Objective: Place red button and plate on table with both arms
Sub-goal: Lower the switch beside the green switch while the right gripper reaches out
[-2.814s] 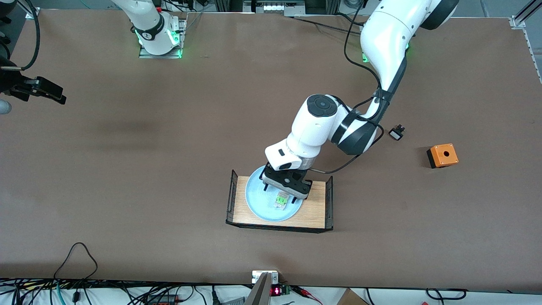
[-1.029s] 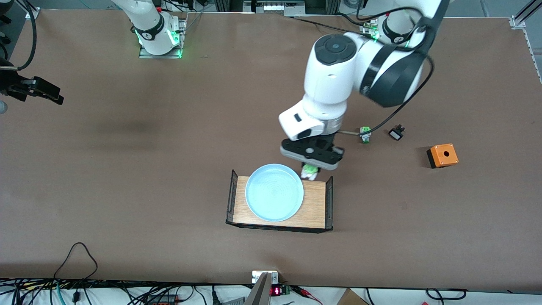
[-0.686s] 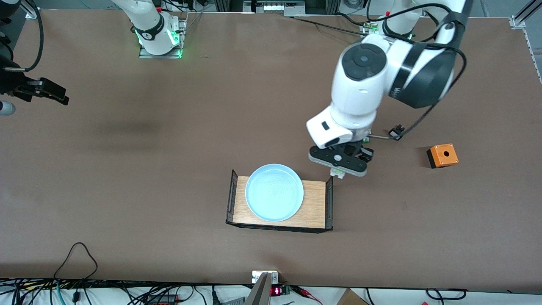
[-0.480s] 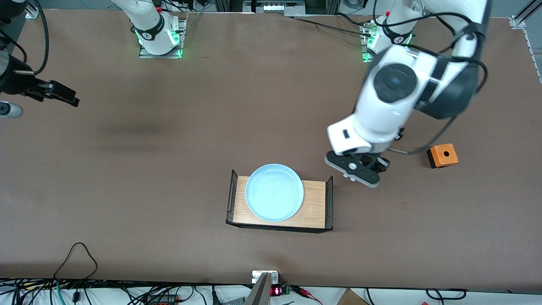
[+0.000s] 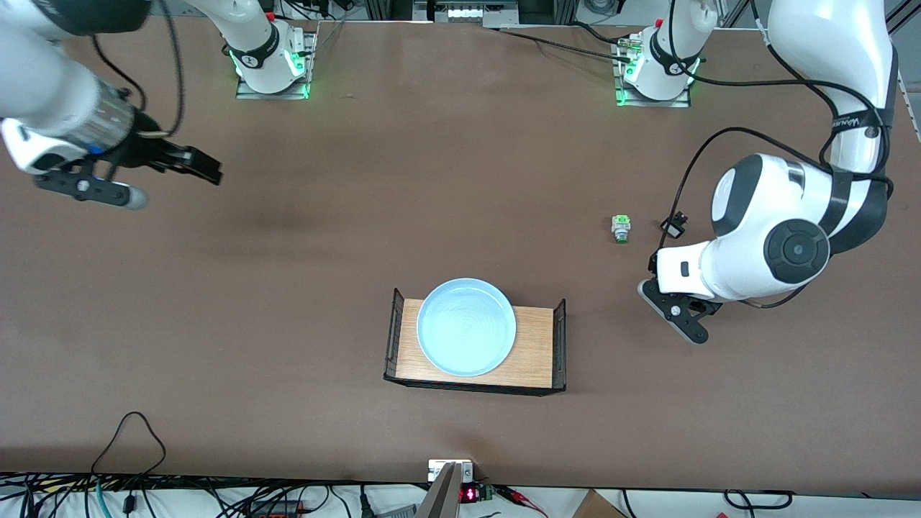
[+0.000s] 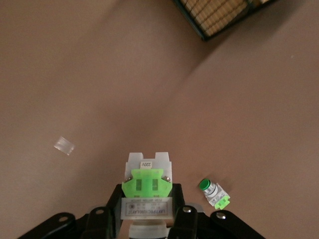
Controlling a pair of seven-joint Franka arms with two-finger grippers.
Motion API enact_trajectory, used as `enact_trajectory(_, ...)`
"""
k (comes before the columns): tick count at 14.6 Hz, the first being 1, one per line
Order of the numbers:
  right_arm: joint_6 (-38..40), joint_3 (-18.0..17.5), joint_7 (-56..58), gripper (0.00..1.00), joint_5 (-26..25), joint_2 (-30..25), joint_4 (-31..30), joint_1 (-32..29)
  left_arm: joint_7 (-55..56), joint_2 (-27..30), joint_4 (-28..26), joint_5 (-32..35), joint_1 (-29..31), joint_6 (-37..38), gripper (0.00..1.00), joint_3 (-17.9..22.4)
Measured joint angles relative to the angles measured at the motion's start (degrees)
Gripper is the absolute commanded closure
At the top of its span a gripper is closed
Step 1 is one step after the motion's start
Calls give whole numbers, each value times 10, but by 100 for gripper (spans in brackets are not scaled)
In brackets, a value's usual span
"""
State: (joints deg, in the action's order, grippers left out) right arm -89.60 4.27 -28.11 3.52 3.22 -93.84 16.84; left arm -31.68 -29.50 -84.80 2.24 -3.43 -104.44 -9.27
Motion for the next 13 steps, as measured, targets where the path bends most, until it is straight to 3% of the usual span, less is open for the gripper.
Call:
enact_trajectory(3,-33,-1,-129,0,2,26,0,56,-22,5,-79,0,22,-98,63,0)
enact_trajectory(8,-107,-3,-312,0,26,59,0,140,-91,24,-276,0,58,-368,63,0)
enact_trajectory(10,-145,-2,-354,0,49,71,0,151,-116,24,-309,0,71,-411,61,1)
enact_trajectory(13,-200,-2,-387,0,54,92,4,172,-121,26,-317,0,78,-417,61,1)
